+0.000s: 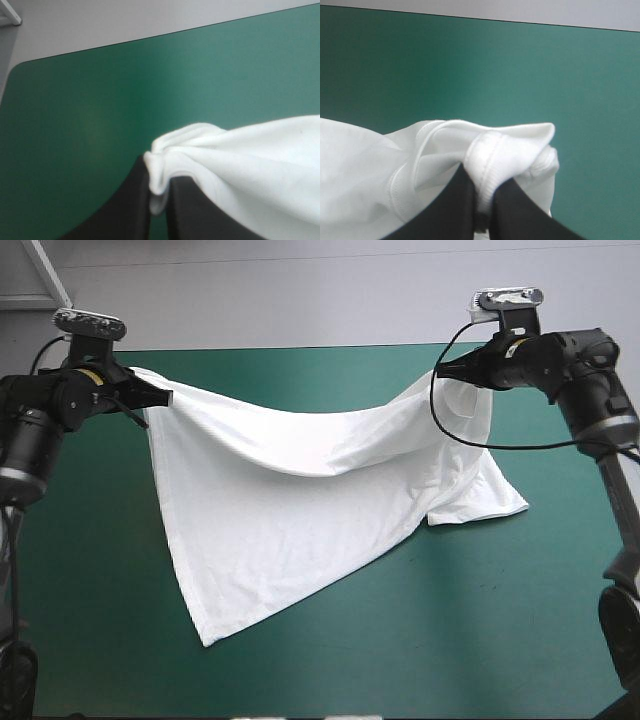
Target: Fold the cloth
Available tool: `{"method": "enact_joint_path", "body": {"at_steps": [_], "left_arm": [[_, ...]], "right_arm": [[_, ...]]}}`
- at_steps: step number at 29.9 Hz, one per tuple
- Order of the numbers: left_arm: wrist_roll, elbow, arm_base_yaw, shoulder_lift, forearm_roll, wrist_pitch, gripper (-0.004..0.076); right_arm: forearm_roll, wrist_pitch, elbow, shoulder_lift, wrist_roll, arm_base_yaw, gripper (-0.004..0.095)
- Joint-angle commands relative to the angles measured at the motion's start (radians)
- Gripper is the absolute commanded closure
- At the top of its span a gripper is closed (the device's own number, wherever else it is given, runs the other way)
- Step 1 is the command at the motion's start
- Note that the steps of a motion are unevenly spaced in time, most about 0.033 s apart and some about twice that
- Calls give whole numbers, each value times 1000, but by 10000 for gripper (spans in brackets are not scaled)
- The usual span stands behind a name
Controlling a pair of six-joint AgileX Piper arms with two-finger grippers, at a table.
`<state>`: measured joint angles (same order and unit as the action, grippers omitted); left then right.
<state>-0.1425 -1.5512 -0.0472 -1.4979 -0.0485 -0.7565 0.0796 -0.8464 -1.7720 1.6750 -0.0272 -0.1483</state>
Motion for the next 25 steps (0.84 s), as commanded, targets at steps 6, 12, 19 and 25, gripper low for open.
{"method": "enact_joint_path", "body": {"at_steps": [6, 12, 19, 25], "left_arm": [[7, -26, -4, -183, 63, 228, 733], [7, -26, -4, -298, 76, 331, 507], [7, -44, -4, -314, 29, 247, 118], [49, -111, -4, -184, 15, -22, 155]], "right_arm": [[8, 310, -29, 152, -12, 1, 921], [71, 369, -29, 244, -46, 1, 369], [38, 265, -33, 180, -9, 3, -6], [61, 46, -33, -5, -5, 3, 9]]}}
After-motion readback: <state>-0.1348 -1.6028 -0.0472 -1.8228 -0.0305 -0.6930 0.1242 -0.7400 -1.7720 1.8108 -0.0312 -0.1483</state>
